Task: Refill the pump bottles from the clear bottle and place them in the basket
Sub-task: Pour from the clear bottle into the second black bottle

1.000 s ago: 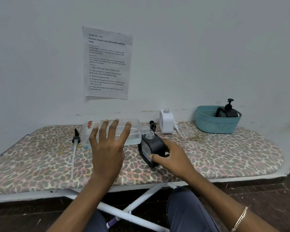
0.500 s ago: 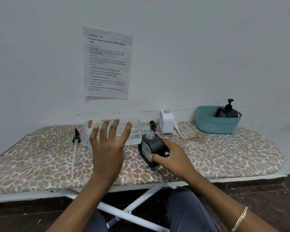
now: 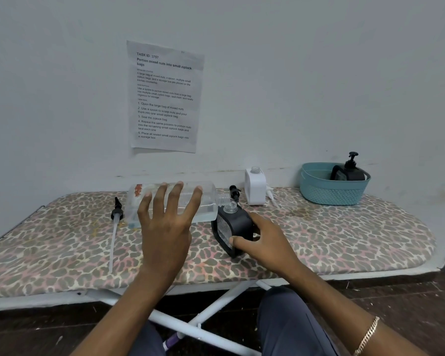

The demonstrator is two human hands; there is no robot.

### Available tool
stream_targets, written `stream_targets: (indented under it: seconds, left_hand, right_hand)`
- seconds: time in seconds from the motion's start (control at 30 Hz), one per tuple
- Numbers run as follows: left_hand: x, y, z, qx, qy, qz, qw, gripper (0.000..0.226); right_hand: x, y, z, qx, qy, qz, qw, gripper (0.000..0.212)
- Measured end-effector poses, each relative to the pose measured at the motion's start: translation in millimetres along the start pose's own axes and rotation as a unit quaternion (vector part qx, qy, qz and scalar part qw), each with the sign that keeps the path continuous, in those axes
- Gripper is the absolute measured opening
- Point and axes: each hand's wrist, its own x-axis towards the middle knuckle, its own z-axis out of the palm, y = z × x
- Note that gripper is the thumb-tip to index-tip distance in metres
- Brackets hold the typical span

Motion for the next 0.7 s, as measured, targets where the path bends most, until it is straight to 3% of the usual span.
stream_targets:
  seconds: [0.7]
  left_hand:
    - [-0.1,0.1,-1.0,0.006,-0.001,0.003,1.0,0.087]
  right_hand:
    - [1.1,2.0,-0.2,0.0,0.0,0.0,1.0,0.038]
